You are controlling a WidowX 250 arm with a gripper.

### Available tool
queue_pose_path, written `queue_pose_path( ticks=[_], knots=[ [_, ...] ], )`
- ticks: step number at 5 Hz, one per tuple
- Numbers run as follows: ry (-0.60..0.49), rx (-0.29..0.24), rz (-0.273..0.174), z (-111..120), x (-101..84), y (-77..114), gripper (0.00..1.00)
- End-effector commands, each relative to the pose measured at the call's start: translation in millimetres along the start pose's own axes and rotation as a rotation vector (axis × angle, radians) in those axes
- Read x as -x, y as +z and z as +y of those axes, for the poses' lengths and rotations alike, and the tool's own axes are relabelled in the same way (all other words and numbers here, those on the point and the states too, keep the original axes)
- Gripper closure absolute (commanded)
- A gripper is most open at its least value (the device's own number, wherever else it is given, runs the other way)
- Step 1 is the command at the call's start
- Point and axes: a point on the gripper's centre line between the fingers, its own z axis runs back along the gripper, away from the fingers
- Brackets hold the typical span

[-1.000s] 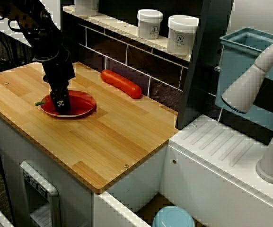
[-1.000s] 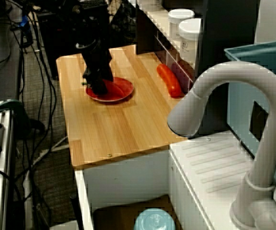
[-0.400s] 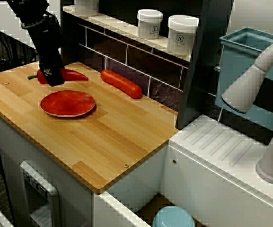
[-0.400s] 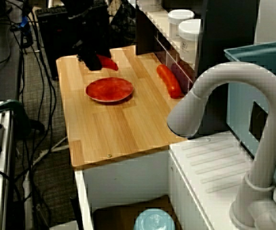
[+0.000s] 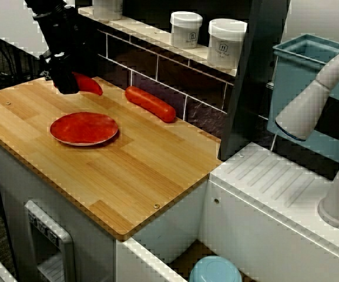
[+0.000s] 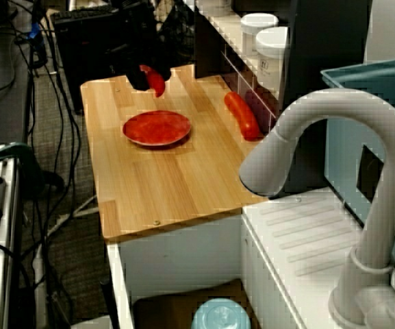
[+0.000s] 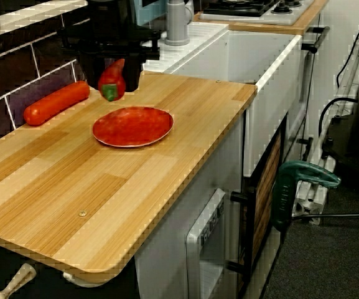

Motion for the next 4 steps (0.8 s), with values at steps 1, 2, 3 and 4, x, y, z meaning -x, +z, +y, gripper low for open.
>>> queue_pose_path(
  ticks=[1, 2, 3, 4],
  knots=[
    [-0.278, 0.004, 0.028, 13, -4.6, 6.1, 1.00],
    [-0.305, -0.003, 0.019, 5, -7.7, 5.9, 1.00],
    [-0.307, -0.016, 0.042, -3, -8.8, -2.7, 1.00],
    [-0.283, -0.033, 0.079, -4, -6.1, -16.8, 1.00]
  ],
)
